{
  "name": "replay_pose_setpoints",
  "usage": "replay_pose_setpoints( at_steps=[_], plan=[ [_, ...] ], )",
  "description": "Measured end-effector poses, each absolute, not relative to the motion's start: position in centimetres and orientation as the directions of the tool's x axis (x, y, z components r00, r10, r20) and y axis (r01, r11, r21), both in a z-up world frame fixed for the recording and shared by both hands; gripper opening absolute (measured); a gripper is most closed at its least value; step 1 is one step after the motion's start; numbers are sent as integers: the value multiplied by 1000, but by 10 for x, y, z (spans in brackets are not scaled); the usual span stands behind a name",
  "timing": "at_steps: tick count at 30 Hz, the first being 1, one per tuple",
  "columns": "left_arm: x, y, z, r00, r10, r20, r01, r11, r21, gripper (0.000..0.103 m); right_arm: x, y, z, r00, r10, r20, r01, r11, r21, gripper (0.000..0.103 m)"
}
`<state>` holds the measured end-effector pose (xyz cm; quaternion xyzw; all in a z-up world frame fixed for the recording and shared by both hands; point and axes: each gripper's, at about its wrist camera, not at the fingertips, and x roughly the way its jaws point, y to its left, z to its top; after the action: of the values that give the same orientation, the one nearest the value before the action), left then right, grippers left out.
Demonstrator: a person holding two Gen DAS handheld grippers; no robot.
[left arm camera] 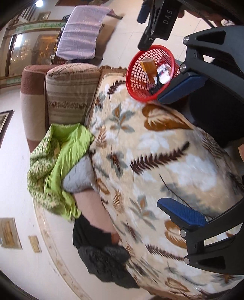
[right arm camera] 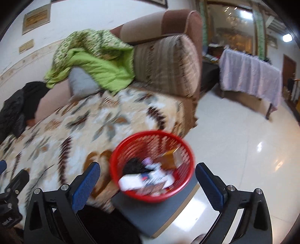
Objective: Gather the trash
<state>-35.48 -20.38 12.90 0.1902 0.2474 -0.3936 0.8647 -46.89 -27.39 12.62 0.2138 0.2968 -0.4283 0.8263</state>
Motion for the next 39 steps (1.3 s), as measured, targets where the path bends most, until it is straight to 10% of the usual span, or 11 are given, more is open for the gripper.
replay_pose_setpoints(
  at_steps=[39],
  plan=[
    [-366,-155,111,696,-434,-572,654,712,256,103,-464,-224,127,476,-584,-658,794,607,35,102]
  ],
)
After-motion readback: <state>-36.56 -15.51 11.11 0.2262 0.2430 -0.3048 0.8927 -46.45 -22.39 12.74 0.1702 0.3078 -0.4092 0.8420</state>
